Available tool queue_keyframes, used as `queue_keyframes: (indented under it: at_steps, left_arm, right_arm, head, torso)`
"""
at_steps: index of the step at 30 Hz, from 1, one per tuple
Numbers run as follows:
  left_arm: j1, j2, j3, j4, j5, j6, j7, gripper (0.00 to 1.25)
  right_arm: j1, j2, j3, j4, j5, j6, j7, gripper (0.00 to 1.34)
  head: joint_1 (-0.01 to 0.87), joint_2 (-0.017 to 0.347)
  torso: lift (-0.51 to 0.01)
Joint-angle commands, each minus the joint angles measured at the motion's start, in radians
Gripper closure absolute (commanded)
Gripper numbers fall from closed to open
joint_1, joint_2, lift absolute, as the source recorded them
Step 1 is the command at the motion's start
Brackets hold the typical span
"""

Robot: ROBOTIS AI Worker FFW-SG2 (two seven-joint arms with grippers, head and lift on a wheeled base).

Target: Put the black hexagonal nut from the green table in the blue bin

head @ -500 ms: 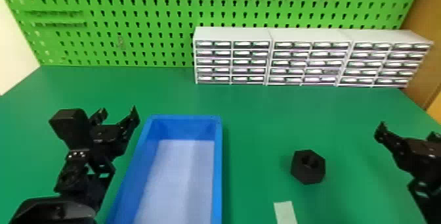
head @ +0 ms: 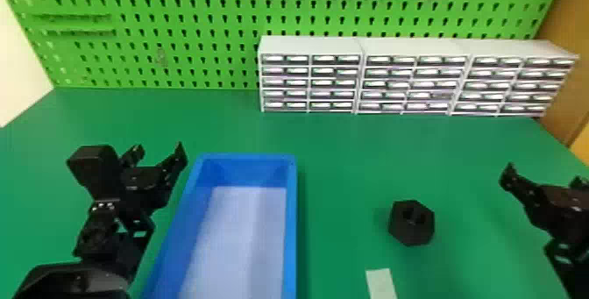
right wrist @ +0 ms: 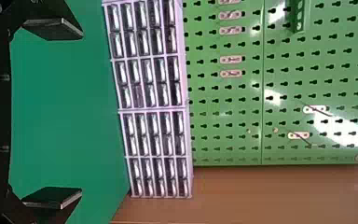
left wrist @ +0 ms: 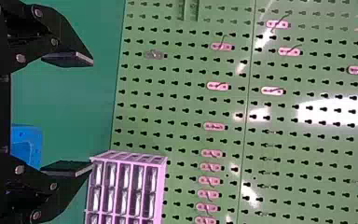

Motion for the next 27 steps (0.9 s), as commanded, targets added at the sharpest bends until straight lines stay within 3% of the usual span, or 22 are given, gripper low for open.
queue_keyframes:
  at_steps: [1,6,12,18,23,27]
  left_arm:
    - [0.000,0.000,-0.001,0.000,0.000,0.000,0.000,0.46]
    - [-0.003,0.000,0.000,0.000,-0.002,-0.003,0.000,0.46]
    - [-0.002,0.000,0.002,0.000,-0.003,-0.012,0.000,0.46]
    - [-0.003,0.000,0.010,0.000,-0.006,-0.012,0.000,0.46]
    - [-0.006,0.000,0.013,0.000,-0.009,-0.014,0.000,0.46]
    - [-0.006,0.000,0.013,0.000,-0.011,-0.015,0.000,0.46]
  right_arm:
    - [0.003,-0.004,0.001,-0.005,-0.007,0.006,0.000,0.12]
    - [0.002,-0.012,0.002,-0.020,-0.025,0.033,0.000,0.12]
    - [0.003,-0.053,0.016,-0.043,-0.085,0.081,0.006,0.12]
    - [-0.012,-0.087,0.018,-0.051,-0.135,0.191,0.086,0.12]
    - [-0.035,-0.086,0.015,-0.076,-0.128,0.314,0.147,0.12]
    - [-0.064,-0.084,0.015,-0.123,-0.076,0.449,0.198,0.12]
  head:
    - [0.657,0.057]
    - [0.657,0.057]
    - [0.657,0.057]
    - [0.657,0.057]
    - [0.657,0.057]
    - [0.657,0.057]
  torso:
    - [-0.095]
    - [-0.095]
    - [-0.095]
    - [-0.095]
    - [-0.095]
    - [-0.095]
